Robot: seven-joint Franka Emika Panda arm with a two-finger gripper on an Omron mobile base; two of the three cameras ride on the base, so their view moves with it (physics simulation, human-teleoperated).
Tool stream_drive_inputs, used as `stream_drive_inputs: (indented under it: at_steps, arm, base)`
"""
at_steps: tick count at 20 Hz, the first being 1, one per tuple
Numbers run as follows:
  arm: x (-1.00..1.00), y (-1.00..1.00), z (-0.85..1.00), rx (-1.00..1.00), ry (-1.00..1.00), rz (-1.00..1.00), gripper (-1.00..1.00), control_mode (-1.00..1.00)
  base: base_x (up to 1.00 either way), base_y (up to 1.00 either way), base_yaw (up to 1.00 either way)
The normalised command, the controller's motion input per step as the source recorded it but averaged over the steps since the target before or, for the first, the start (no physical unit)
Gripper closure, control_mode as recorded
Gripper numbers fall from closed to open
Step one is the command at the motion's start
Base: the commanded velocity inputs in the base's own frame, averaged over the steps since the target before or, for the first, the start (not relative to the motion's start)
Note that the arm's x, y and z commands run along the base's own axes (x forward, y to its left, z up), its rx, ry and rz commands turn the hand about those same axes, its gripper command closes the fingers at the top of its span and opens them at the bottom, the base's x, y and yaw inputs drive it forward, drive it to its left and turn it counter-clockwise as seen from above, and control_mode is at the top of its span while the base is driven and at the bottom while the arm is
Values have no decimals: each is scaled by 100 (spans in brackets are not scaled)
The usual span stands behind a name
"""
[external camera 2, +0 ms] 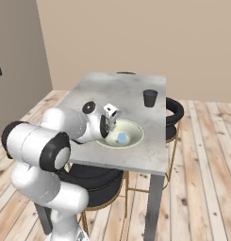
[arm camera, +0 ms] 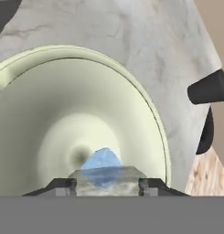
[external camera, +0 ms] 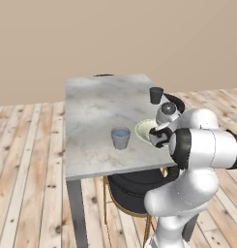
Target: There are four ice cubes in the ice bowl. Place two ice cubes in each glass of water.
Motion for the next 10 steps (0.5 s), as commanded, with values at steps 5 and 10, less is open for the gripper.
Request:
stream_drive_inputs:
  at_steps: [5, 10]
  arm:
    - [-68, 0, 90, 7, -9, -2, 100, -100]
    - [-78, 9, 99, 13, 0, -7, 100, -100]
  base:
    - [0, 0, 0]
    - [0, 0, 0]
